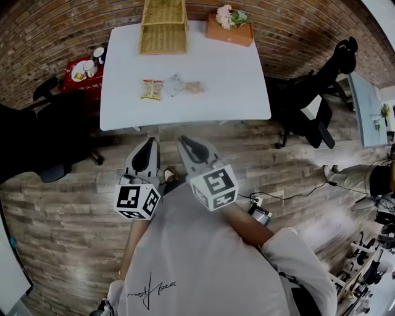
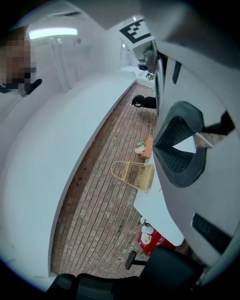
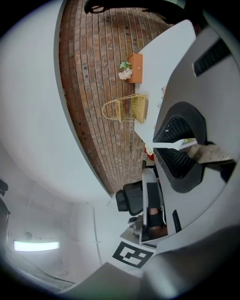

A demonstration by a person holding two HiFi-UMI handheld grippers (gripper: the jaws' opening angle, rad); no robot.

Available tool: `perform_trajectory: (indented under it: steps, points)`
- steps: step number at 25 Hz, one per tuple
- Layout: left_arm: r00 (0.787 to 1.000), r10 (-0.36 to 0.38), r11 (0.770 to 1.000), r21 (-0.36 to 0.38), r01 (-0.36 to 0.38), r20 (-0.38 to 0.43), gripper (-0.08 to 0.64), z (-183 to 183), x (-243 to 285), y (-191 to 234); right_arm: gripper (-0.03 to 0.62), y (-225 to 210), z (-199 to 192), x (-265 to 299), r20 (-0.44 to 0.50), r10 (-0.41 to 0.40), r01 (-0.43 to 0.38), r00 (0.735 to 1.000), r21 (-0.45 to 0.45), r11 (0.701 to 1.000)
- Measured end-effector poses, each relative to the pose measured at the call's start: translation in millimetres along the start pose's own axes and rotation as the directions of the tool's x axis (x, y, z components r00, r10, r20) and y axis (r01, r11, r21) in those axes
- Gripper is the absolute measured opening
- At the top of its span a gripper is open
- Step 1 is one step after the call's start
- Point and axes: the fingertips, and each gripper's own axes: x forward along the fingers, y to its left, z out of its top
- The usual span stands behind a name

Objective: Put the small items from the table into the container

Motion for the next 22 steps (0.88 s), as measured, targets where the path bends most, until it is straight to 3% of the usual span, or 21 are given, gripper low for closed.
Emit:
perform_trajectory:
  steps: [10, 22]
  points:
    - [1.0, -0.005, 0.999, -0.05, 0.004, -0.025, 0.009, -6, 12, 9, 0.023, -5, -3, 9, -0.012, -0.01, 0.01, 1.0, 0.014, 1.0]
    - [0.998, -0.037, 0.998, -0.045, 0.034, -0.057, 0.009, 12, 65, 32, 0.021, -55, 19, 55, 0.002, -0.079, 0.079, 0.997, 0.047, 0.996]
